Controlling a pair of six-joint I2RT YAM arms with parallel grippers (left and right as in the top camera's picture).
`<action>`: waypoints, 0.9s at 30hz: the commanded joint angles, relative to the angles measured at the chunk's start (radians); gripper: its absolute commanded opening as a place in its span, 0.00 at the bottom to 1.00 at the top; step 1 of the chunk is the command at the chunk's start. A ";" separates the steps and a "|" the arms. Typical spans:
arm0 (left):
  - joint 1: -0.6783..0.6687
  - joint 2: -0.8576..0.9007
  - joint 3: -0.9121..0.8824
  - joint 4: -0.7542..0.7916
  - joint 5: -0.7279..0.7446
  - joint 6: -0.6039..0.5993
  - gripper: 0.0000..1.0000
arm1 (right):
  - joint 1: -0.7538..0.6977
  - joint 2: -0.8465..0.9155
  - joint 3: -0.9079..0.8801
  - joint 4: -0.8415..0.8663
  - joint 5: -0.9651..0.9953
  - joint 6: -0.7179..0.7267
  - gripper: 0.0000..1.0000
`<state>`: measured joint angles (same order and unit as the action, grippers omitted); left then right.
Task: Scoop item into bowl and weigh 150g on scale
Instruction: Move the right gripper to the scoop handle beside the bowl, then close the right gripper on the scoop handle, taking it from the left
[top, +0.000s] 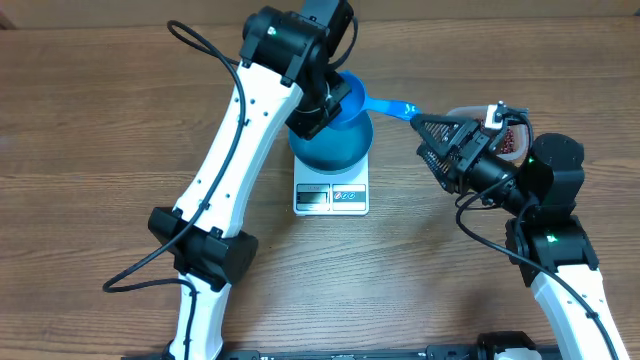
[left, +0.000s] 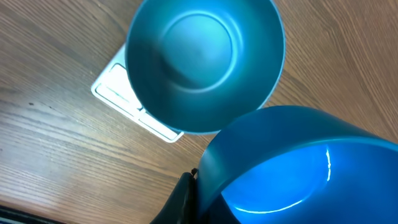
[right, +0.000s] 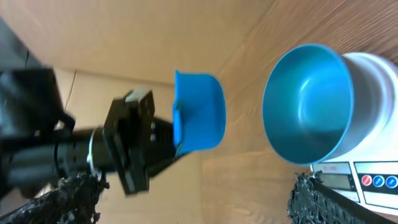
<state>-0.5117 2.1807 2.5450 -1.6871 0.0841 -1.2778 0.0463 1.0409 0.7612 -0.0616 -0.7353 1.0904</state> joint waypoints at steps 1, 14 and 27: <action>-0.040 -0.016 0.016 0.001 0.013 -0.047 0.04 | -0.002 -0.002 0.020 0.024 0.077 0.047 0.99; -0.124 -0.015 0.016 0.021 0.009 -0.070 0.04 | -0.002 -0.002 0.019 0.031 0.077 0.034 0.84; -0.156 -0.015 0.016 0.023 0.013 -0.069 0.04 | -0.002 -0.002 0.019 0.031 0.077 0.008 0.34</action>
<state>-0.6552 2.1807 2.5450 -1.6672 0.0944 -1.3327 0.0463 1.0409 0.7612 -0.0372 -0.6640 1.1095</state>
